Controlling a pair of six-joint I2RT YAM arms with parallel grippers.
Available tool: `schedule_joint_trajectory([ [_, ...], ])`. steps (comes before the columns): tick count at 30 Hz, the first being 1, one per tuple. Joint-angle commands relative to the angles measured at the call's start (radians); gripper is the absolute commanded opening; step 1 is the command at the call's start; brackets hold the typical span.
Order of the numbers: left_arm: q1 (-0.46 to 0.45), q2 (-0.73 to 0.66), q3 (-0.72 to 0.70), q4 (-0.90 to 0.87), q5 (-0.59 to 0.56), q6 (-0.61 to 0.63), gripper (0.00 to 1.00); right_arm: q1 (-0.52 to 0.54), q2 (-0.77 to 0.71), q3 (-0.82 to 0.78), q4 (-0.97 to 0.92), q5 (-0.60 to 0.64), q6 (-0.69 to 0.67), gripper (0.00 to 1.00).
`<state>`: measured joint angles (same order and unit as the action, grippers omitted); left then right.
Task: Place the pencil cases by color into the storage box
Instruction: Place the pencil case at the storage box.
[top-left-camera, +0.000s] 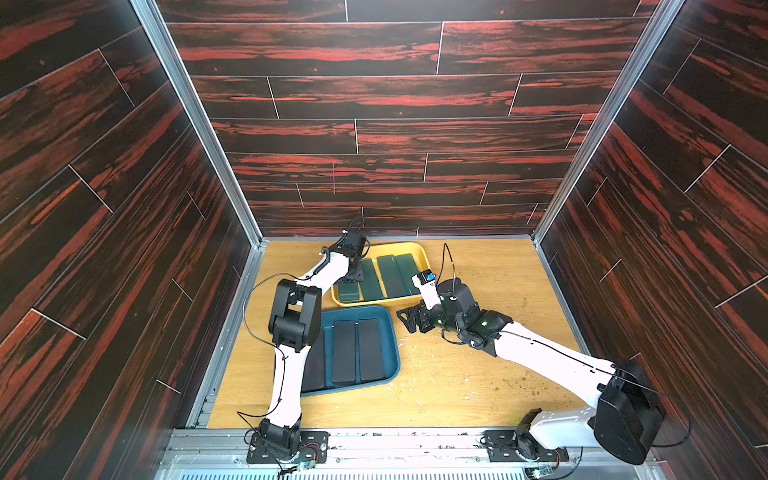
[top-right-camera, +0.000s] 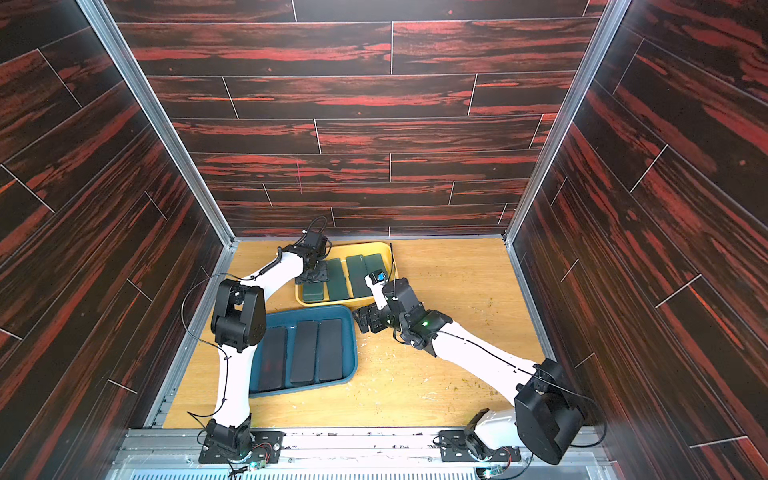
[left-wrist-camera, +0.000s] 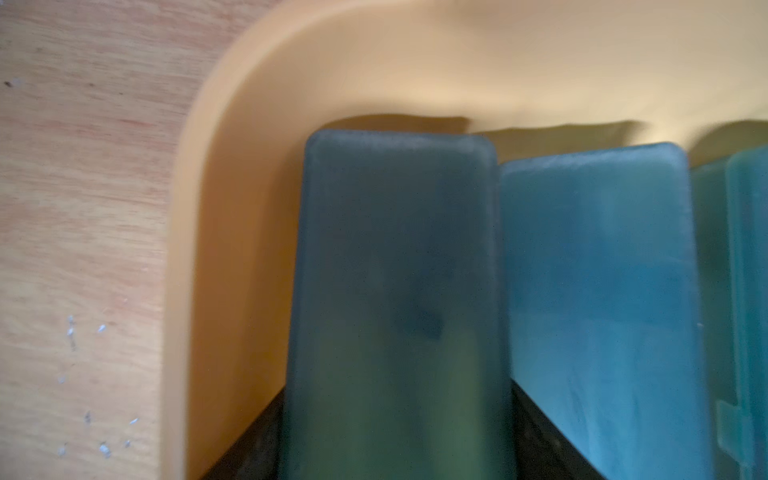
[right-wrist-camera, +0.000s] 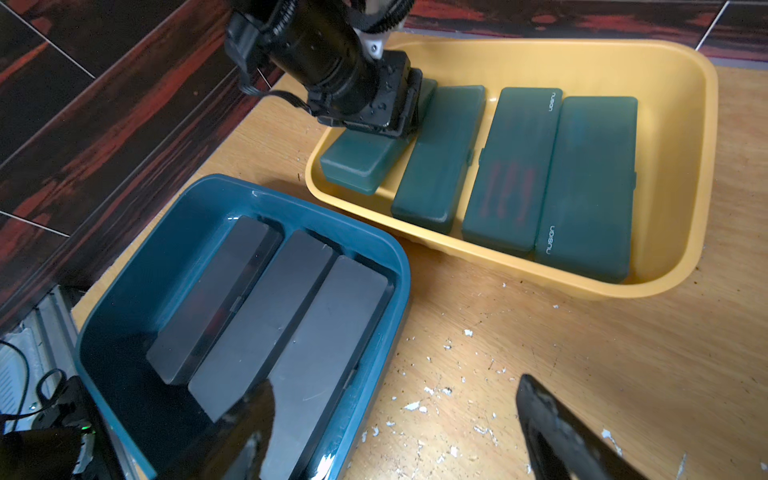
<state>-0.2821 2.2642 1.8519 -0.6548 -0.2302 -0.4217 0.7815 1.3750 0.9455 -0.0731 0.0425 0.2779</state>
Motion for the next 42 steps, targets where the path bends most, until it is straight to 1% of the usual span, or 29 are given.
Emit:
schedule_joint_trajectory([
  [1, 0.012, 0.008, 0.022, 0.021, -0.025, 0.014, 0.44, 0.007, 0.021, -0.020, 0.030, 0.008, -0.014, 0.91],
  [7, 0.011, 0.012, -0.013, 0.072, -0.032, 0.014, 0.44, 0.007, 0.029, -0.027, 0.046, 0.014, -0.025, 0.91],
  [8, 0.012, 0.010, -0.021, 0.108, -0.032, 0.014, 0.45, 0.007, 0.030, -0.027, 0.048, 0.016, -0.025, 0.91],
  [11, 0.012, 0.008, -0.039, 0.141, -0.034, 0.014, 0.49, 0.006, 0.030, -0.031, 0.055, 0.019, -0.031, 0.91],
  [12, 0.012, 0.008, -0.046, 0.151, -0.034, 0.014, 0.52, 0.007, 0.030, -0.033, 0.057, 0.021, -0.032, 0.91],
  [16, 0.013, 0.003, -0.062, 0.178, -0.025, 0.018, 0.68, 0.007, 0.027, -0.034, 0.059, 0.025, -0.041, 0.91],
  [18, 0.014, -0.003, -0.066, 0.189, -0.017, 0.021, 0.78, 0.006, 0.027, -0.036, 0.065, 0.020, -0.045, 0.91],
  [20, 0.014, -0.012, -0.066, 0.192, -0.019, 0.024, 0.84, 0.007, 0.026, -0.039, 0.068, 0.017, -0.045, 0.92],
  [24, 0.014, -0.043, -0.067, 0.184, -0.023, 0.029, 0.92, 0.006, 0.022, -0.036, 0.064, 0.017, -0.048, 0.92],
  [28, 0.014, -0.090, -0.068, 0.154, -0.008, 0.042, 0.96, 0.006, 0.015, -0.024, 0.055, 0.016, -0.049, 0.92],
  [32, 0.013, -0.166, -0.083, 0.121, 0.016, 0.058, 0.97, 0.006, 0.004, 0.007, 0.027, 0.023, -0.050, 0.93],
  [37, 0.014, -0.274, -0.100, 0.024, 0.046, 0.089, 0.97, 0.003, 0.016, 0.119, -0.100, 0.058, -0.079, 0.94],
  [39, 0.014, -0.331, -0.126, 0.006, 0.051, 0.104, 0.97, -0.010, 0.024, 0.170, -0.160, 0.069, -0.098, 0.94],
  [42, 0.014, -0.457, -0.224, 0.042, 0.042, 0.122, 0.97, -0.035, 0.002, 0.215, -0.206, 0.098, -0.128, 0.95],
])
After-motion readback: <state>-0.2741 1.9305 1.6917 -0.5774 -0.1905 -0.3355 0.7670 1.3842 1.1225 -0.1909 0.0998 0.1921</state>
